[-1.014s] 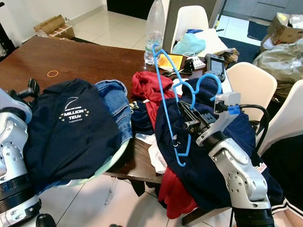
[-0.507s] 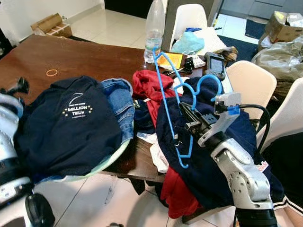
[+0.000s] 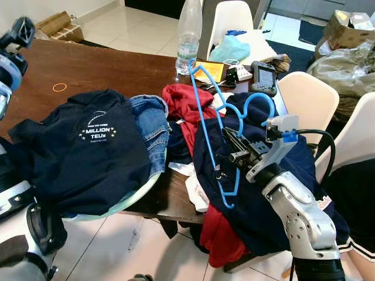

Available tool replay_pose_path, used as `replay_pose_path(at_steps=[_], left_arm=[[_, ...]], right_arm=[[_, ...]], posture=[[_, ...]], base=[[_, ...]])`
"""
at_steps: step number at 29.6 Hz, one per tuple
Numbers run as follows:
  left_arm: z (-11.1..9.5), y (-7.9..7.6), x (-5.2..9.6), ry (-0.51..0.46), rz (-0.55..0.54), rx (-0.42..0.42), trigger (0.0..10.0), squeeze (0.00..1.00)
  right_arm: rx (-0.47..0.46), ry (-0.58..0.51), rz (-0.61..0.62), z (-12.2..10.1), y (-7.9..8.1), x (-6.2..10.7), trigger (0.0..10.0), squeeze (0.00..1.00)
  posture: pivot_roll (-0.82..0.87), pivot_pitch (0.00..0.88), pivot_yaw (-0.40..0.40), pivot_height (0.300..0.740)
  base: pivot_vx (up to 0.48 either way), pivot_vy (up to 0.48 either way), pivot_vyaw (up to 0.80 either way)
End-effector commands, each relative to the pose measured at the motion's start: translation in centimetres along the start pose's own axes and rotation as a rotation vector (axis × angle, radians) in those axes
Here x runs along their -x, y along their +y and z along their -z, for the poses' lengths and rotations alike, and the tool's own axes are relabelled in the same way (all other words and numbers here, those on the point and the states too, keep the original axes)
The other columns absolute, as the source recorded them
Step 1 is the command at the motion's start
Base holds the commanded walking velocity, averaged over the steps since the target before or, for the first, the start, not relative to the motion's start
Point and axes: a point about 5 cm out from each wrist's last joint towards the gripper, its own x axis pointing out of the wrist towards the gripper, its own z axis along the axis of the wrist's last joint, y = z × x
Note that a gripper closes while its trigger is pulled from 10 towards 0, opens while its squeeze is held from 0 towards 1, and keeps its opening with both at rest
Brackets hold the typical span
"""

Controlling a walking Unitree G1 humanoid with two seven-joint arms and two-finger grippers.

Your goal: Hang hanger

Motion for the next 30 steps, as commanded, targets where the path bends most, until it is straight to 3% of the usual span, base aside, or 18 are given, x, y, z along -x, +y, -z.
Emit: replay_pose_path(at_steps=[1,3,5,9,11,13,15,16,19,20,21,22,24,25,28,29,30], left_arm=[[-0.6,-0.7,0.0,-0.004,0.033,0.049,10.0,0.0],[-1.0,-1.0,-0.1,-0.013,0.063,0.068,10.0,0.0],[-4.1,-1.8,-0.2,-0.115,0.096,0.087,10.0,0.0],[-6.2,-2.6,-0.1,-0.174,0.13,0.096,10.0,0.0],[-7.2,-3.4,0.0,-0.195,0.169,0.086,10.0,0.0],[-9.3,-5.8,0.5,-0.248,0.286,0.042,10.0,0.0],[-9.3,-5.8,0.5,-0.248,0.286,0.042,10.0,0.0],[-10.3,-6.9,0.9,-0.281,0.348,0.002,10.0,0.0],[-11.0,-7.0,1.1,-0.308,0.353,-0.041,10.0,0.0],[-11.1,-6.0,1.0,-0.322,0.298,-0.077,10.0,0.0],[-11.1,-6.0,1.0,-0.322,0.298,-0.077,10.0,0.0],[-11.0,-4.6,0.8,-0.324,0.244,-0.09,10.0,0.0],[-11.0,-4.6,0.8,-0.324,0.244,-0.09,10.0,0.0],[-9.4,-1.9,0.2,-0.278,0.148,-0.147,10.0,0.0],[-9.4,-1.9,0.2,-0.278,0.148,-0.147,10.0,0.0],[-7.3,0.6,-0.3,-0.207,0.065,-0.21,10.0,0.0],[-7.3,0.6,-0.3,-0.207,0.065,-0.21,10.0,0.0]], right_arm=[[0.01,0.027,0.016,0.4,-0.3,0.4,10.0,0.0],[0.01,0.029,0.018,0.4,-0.3,0.5,10.0,0.0],[0.013,0.033,0.022,0.4,-0.4,0.5,10.0,0.0],[0.015,0.034,0.026,0.3,-0.5,0.6,10.0,0.0],[0.015,0.034,0.027,0.3,-0.6,0.6,10.0,0.0],[0.015,0.035,0.03,0.3,-0.6,0.6,10.0,0.0],[0.015,0.035,0.03,0.3,-0.6,0.6,10.0,0.0],[0.015,0.036,0.03,0.3,-0.6,0.6,10.0,0.0],[0.014,0.037,0.029,0.4,-0.6,0.5,10.0,0.0],[0.014,0.038,0.028,0.4,-0.5,0.5,10.0,0.0],[0.014,0.038,0.028,0.4,-0.5,0.5,10.0,0.0],[0.014,0.039,0.028,0.4,-0.5,0.5,10.0,0.0],[0.014,0.039,0.028,0.4,-0.5,0.5,10.0,0.0],[0.015,0.042,0.029,0.4,-0.5,0.5,10.0,0.0],[0.015,0.042,0.029,0.4,-0.5,0.5,10.0,0.0],[0.02,0.047,0.031,0.5,-0.5,0.6,10.0,0.0],[0.02,0.047,0.031,0.5,-0.5,0.6,10.0,0.0]], posture=[[0.09,0.191,-0.06,0.74],[0.09,0.191,-0.06,0.74],[0.08,0.192,-0.059,0.74],[0.09,0.193,-0.063,0.74],[0.09,0.193,-0.063,0.74],[0.09,0.193,-0.064,0.74],[0.09,0.193,-0.064,0.74],[0.09,0.193,-0.065,0.74],[0.09,0.193,-0.065,0.74],[0.09,0.192,-0.064,0.74],[0.09,0.192,-0.064,0.74],[0.09,0.192,-0.064,0.74],[0.09,0.192,-0.064,0.74],[0.08,0.194,-0.066,0.74],[0.08,0.194,-0.066,0.74],[0.08,0.194,-0.068,0.74],[0.08,0.194,-0.068,0.74]], base=[[0.0,0.0,0.0],[0.0,0.0,0.0],[0.0,0.0,0.0],[0.0,0.0,0.0],[0.0,0.0,0.0],[0.0,0.0,0.0],[0.0,0.0,0.0],[0.0,0.0,0.0],[0.0,0.0,0.0],[0.0,0.0,0.0],[0.0,0.0,0.0],[0.0,0.0,0.0],[0.0,0.0,0.0],[0.0,0.0,0.0],[0.0,0.0,0.0],[0.0,0.0,0.0],[0.0,0.0,0.0]])
